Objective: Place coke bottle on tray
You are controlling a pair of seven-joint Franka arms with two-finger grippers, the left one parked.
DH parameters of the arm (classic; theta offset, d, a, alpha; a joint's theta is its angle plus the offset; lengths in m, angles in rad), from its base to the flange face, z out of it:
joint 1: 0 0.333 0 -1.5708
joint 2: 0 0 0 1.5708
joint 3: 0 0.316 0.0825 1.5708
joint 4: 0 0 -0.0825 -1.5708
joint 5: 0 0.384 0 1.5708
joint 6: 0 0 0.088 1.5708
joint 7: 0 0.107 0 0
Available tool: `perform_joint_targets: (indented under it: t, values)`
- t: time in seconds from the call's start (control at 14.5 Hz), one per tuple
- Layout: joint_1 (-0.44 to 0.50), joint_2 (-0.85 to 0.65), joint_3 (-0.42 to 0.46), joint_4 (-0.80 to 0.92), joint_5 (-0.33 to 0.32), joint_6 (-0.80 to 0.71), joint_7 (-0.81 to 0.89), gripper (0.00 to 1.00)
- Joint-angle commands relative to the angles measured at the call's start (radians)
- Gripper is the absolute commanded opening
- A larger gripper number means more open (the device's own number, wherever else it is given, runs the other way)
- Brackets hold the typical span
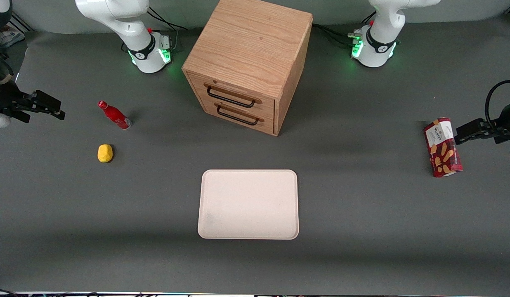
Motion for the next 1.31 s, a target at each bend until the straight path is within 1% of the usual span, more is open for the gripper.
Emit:
perform_joint_targets:
  t: [0.0,0.28,0.41,0.55,0.62,0.69,0.76,0.89,1.1,1.24]
  values:
    - [-0.011,0.0,0.013,0.016,-0.015,-0.02,0.017,1.0]
    - [-0.011,0.0,0.013,0.015,-0.015,-0.02,0.008,1.0]
    - [-0.011,-0.023,0.011,0.004,-0.016,-0.027,0.006,1.0]
    - [-0.011,-0.043,0.005,-0.002,-0.018,-0.074,-0.003,1.0]
    - [-0.012,-0.058,0.004,-0.006,-0.024,-0.086,-0.017,1.0]
    - [-0.014,-0.076,0.004,-0.019,-0.044,-0.092,-0.02,1.0]
    - [-0.032,-0.099,0.004,-0.031,-0.059,-0.094,-0.035,1.0]
    - [-0.063,-0.154,0.004,-0.088,-0.062,-0.094,-0.08,1.0]
    - [-0.093,-0.266,0.001,-0.201,-0.067,-0.091,-0.088,1.0]
    - [-0.096,-0.341,-0.001,-0.284,-0.093,-0.083,-0.112,1.0]
